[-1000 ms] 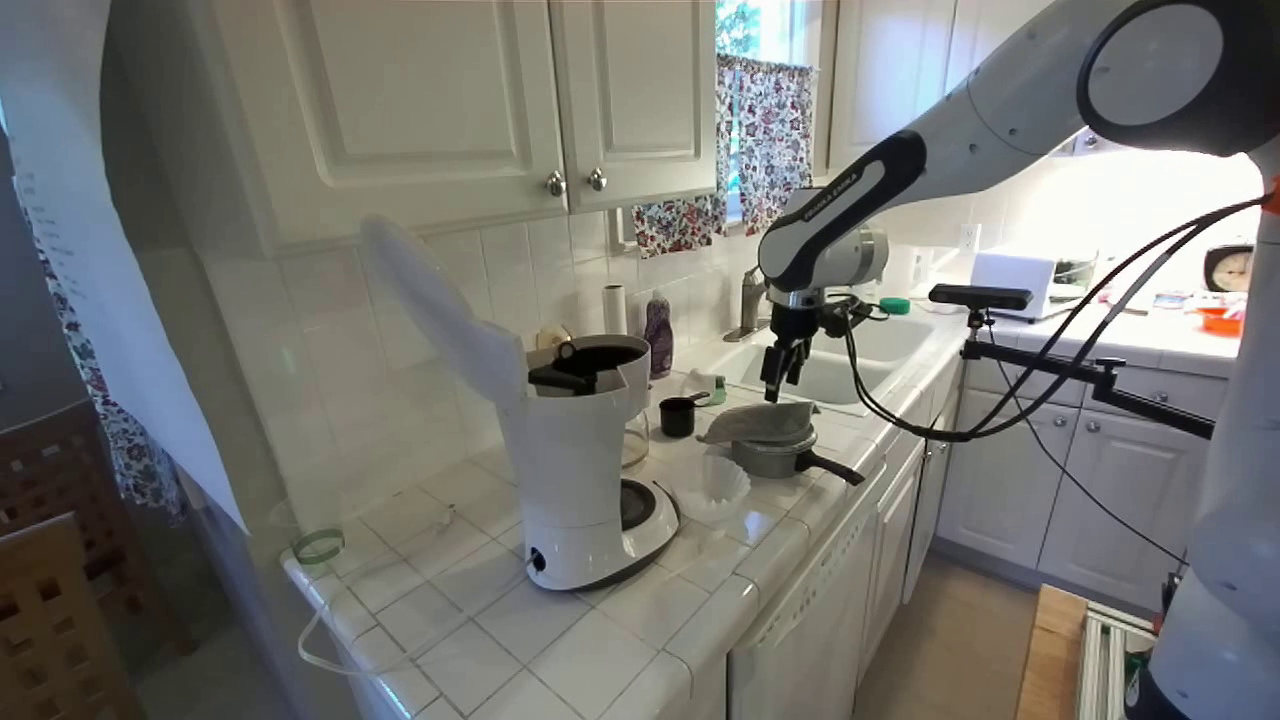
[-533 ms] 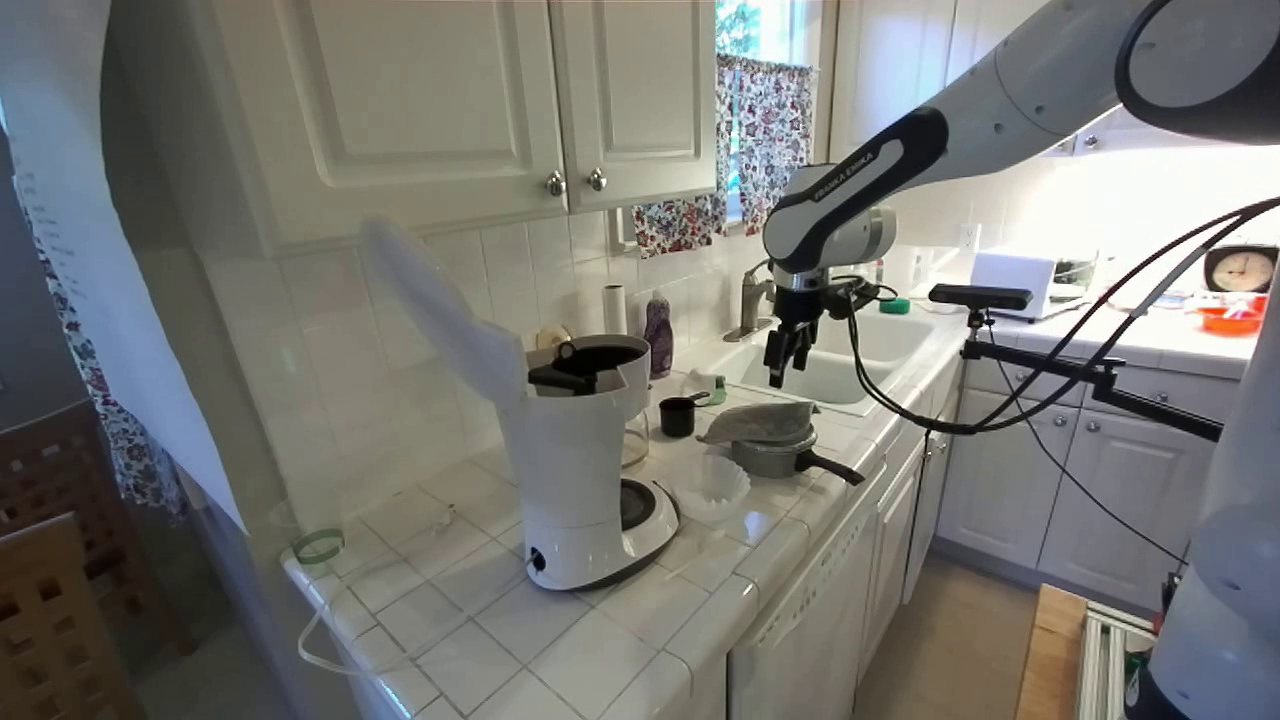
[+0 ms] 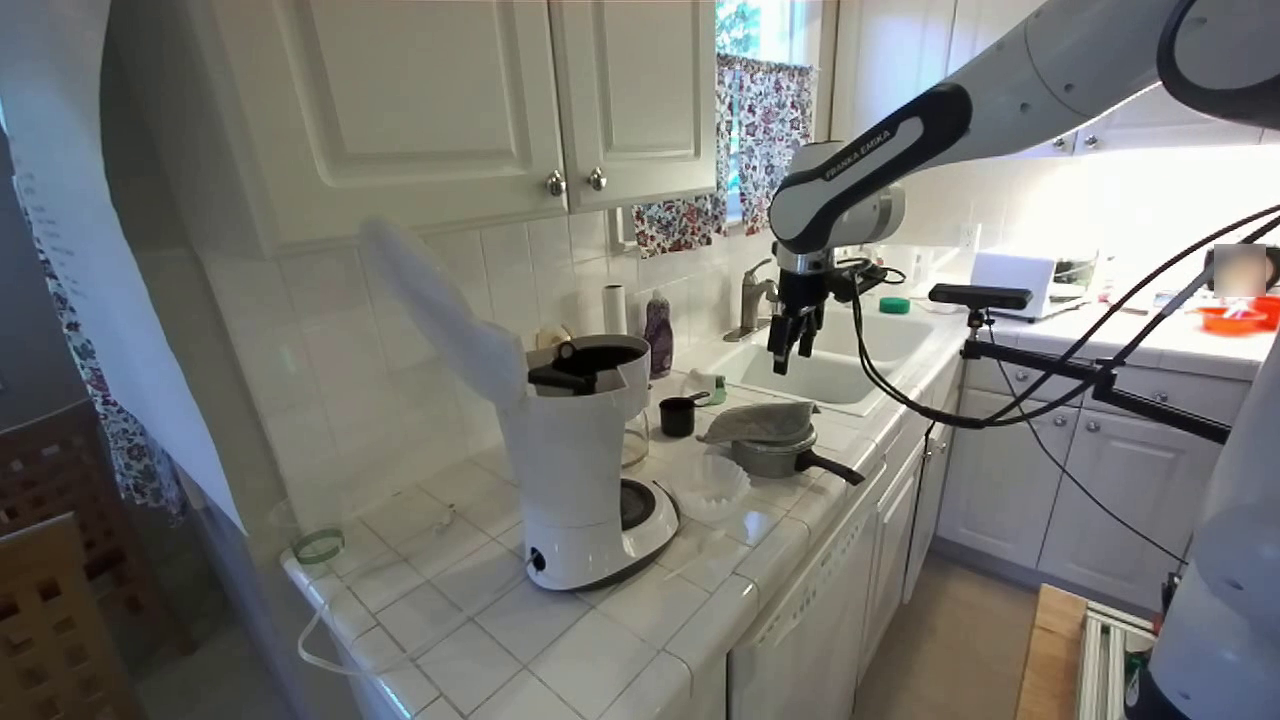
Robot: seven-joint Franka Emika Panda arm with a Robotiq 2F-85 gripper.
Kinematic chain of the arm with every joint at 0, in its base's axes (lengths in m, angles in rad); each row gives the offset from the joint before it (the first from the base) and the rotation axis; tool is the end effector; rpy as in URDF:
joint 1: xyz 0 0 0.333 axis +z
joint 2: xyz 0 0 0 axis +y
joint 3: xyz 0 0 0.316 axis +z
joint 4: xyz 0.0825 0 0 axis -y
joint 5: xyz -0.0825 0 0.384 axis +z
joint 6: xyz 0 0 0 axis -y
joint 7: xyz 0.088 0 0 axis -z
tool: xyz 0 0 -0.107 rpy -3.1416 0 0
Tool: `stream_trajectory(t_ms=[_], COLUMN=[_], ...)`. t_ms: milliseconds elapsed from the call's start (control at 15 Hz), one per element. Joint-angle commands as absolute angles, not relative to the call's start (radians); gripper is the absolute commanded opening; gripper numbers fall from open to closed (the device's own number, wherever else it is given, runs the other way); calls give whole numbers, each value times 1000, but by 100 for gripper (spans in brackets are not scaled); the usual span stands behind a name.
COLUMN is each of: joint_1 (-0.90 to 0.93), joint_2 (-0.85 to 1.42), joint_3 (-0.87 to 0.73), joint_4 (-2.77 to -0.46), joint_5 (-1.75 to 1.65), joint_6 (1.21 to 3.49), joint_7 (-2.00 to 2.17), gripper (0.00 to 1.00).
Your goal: Use the potholder to put the silver lid on the silver pot
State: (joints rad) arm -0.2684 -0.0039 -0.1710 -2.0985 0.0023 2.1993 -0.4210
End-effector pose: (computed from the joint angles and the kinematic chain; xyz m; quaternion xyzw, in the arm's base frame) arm 0.5012 -0.2356 0.4314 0.9986 -0.0098 0.0481 0.0206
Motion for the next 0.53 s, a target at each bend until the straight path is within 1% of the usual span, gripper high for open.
stream_trajectory(t_ms=[0, 200, 267, 467], joint_1=[-247, -245, -245, -243], joint_2=[-60, -81, -39, -53], joint_3=[-187, -187, -192, -192], joint_4=[-2127, -2136, -2105, -2114], joint_5=[-28, -36, -5, -7], joint_6=[2175, 2169, 2183, 2182], joint_7=[-378, -350, -392, -380], gripper=[100, 100, 100, 100])
